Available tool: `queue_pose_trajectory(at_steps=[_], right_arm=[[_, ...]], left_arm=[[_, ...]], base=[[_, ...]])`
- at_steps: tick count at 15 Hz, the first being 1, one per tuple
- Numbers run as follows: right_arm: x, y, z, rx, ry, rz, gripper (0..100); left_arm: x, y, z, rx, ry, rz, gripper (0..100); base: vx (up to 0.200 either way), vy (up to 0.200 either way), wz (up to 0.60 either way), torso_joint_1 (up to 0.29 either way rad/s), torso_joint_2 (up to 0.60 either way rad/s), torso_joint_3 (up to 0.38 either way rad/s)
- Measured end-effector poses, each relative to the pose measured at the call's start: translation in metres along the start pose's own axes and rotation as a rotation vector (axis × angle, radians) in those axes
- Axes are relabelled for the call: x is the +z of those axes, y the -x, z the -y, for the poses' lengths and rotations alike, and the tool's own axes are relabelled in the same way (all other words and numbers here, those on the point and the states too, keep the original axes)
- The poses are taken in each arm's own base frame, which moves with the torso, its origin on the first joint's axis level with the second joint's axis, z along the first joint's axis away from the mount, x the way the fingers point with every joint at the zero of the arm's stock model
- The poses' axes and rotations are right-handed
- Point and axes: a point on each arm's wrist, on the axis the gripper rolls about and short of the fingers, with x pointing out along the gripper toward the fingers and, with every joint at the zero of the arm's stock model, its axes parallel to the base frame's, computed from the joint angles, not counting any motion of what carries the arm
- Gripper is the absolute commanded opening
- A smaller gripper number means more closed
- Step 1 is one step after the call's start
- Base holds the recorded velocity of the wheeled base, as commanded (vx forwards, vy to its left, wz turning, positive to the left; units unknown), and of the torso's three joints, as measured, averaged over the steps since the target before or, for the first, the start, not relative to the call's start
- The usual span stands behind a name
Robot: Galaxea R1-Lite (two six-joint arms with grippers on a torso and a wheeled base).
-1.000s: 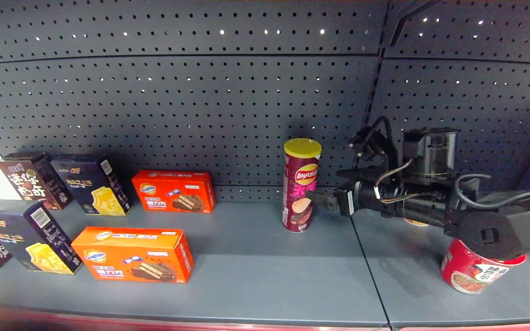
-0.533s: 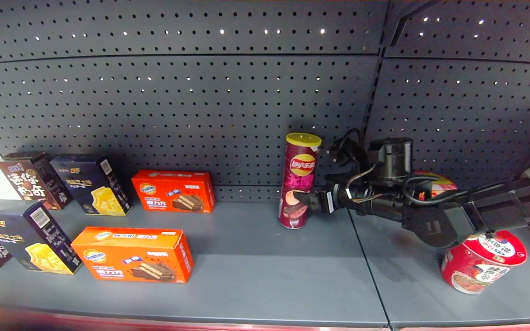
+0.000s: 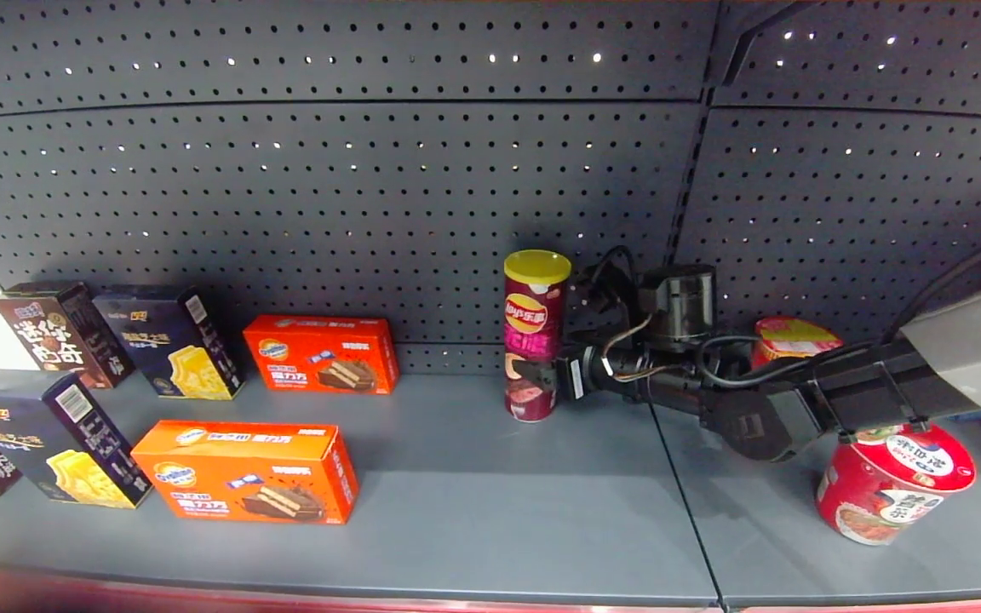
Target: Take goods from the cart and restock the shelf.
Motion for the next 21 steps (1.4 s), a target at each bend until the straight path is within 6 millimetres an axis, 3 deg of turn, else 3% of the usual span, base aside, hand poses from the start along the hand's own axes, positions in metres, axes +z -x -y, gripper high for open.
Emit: queue_pose_trajectory(at_steps=[6, 7, 11, 14, 17, 21], right_arm=[[0.001, -0.008, -0.001, 0.004, 0.002, 0.01, 100], [0.001, -0.011, -0.001, 0.005, 0.002, 0.013, 0], [-0.001, -0.019, -0.008, -0.018, -0.038, 0.038, 0], [0.003, -0.014, -0.014, -0.018, -0.041, 0.044, 0], [0.014, 0.015, -0.02, -0.001, -0.036, 0.055, 0], [0.021, 0.077, -0.036, 0.073, -0.019, 0.057, 0]], left_arm=[[-0.002, 0.0, 0.0, 0.0, 0.0, -0.003, 0], [-0.002, 0.0, 0.0, 0.0, 0.0, -0.003, 0], [-0.002, 0.0, 0.0, 0.0, 0.0, -0.003, 0], [-0.008, 0.0, 0.0, -0.001, 0.001, -0.012, 0], [-0.012, 0.003, 0.001, 0.002, 0.021, 0.001, 0], [-0.01, 0.006, 0.001, 0.004, 0.028, 0.027, 0]], base=[[0.0, 0.0, 0.0, 0.0, 0.0, 0.0], [0.0, 0.0, 0.0, 0.0, 0.0, 0.0], [0.0, 0.0, 0.0, 0.0, 0.0, 0.0], [0.0, 0.0, 0.0, 0.0, 0.0, 0.0], [0.0, 0.0, 0.0, 0.0, 0.0, 0.0], [0.0, 0.0, 0.0, 0.0, 0.0, 0.0]])
